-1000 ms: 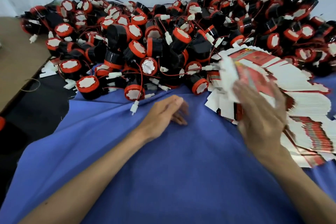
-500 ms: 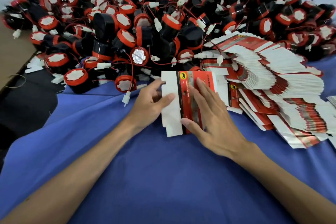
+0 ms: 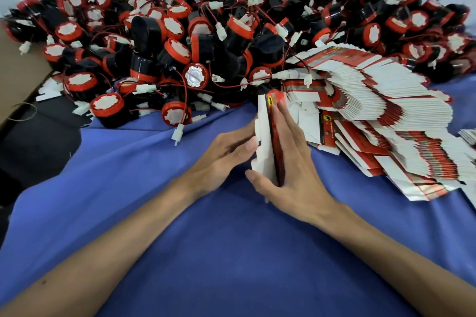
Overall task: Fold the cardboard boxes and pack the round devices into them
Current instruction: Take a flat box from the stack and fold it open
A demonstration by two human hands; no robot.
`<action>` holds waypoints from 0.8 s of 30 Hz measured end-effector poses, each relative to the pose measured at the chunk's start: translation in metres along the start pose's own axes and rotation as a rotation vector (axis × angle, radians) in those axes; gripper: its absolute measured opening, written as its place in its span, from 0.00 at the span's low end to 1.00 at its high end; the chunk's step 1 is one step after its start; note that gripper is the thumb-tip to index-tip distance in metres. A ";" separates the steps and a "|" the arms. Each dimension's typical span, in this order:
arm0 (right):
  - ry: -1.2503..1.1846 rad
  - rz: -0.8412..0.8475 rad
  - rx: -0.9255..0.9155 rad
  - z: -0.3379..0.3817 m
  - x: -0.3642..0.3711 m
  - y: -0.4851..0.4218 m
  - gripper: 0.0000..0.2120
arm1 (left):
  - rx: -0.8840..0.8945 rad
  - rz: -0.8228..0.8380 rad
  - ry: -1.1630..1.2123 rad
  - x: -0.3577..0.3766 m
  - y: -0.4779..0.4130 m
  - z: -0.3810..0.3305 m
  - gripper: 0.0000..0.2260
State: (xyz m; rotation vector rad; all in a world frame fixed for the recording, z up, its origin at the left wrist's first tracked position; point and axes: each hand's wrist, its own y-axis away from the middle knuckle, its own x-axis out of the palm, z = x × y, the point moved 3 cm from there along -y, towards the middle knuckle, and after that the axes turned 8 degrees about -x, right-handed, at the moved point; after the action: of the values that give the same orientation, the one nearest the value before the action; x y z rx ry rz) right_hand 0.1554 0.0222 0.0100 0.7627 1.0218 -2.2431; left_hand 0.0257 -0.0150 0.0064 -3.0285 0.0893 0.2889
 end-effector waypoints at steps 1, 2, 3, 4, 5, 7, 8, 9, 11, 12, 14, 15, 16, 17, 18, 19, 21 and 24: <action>-0.043 0.012 -0.017 0.002 0.000 0.000 0.44 | 0.010 -0.009 -0.007 0.000 0.000 -0.001 0.25; -0.091 0.030 -0.047 0.004 -0.001 0.000 0.43 | 0.014 -0.008 -0.006 0.000 0.000 0.000 0.29; -0.129 0.054 -0.089 0.006 0.000 0.000 0.41 | 0.009 -0.017 -0.008 -0.001 -0.001 0.002 0.30; -0.150 0.087 -0.128 0.007 0.000 0.000 0.38 | -0.004 -0.037 -0.006 -0.001 -0.003 0.002 0.30; -0.159 0.123 -0.155 0.007 0.001 0.001 0.35 | -0.028 -0.060 0.000 -0.001 -0.004 0.002 0.32; -0.127 0.168 -0.225 0.006 0.000 0.002 0.30 | -0.048 -0.115 0.015 -0.003 -0.006 0.003 0.34; -0.092 0.171 -0.265 0.006 -0.001 0.001 0.29 | -0.042 -0.139 0.016 -0.003 -0.007 0.003 0.35; -0.061 0.170 -0.289 0.007 -0.002 0.000 0.28 | -0.039 -0.161 0.022 -0.004 -0.009 0.004 0.35; -0.002 0.137 -0.294 0.007 -0.005 -0.002 0.29 | -0.026 -0.203 0.026 -0.007 -0.010 0.005 0.36; 0.036 0.087 -0.290 0.006 -0.006 -0.002 0.28 | -0.012 -0.220 0.014 -0.007 -0.009 0.006 0.36; 0.090 0.011 -0.268 0.000 -0.008 -0.002 0.28 | 0.034 -0.252 -0.034 -0.009 -0.010 0.009 0.33; 0.089 0.017 -0.231 -0.003 -0.007 -0.001 0.31 | 0.054 -0.266 -0.073 -0.009 -0.009 0.011 0.33; 0.085 0.044 -0.191 -0.007 -0.005 -0.002 0.36 | 0.069 -0.277 -0.126 -0.010 -0.010 0.013 0.33; 0.097 0.079 -0.153 -0.011 -0.002 -0.001 0.39 | 0.079 -0.286 -0.182 -0.009 -0.011 0.015 0.34; 0.136 0.120 -0.119 -0.016 0.001 0.000 0.40 | 0.089 -0.288 -0.221 -0.008 -0.011 0.016 0.34; 0.182 0.159 -0.083 -0.018 0.005 0.000 0.40 | 0.096 -0.290 -0.239 -0.007 -0.011 0.017 0.34; 0.242 0.193 -0.061 -0.019 0.008 0.000 0.37 | 0.105 -0.301 -0.233 -0.007 -0.011 0.017 0.34; 0.280 0.181 -0.237 -0.011 0.010 0.001 0.32 | 0.089 -0.359 -0.134 -0.012 -0.013 0.017 0.31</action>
State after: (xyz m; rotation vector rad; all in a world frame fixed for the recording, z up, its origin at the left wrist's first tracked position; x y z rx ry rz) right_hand 0.1519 0.0277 -0.0037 1.0364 1.2680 -1.8569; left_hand 0.0117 -0.0002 -0.0066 -2.8531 -0.4338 0.4376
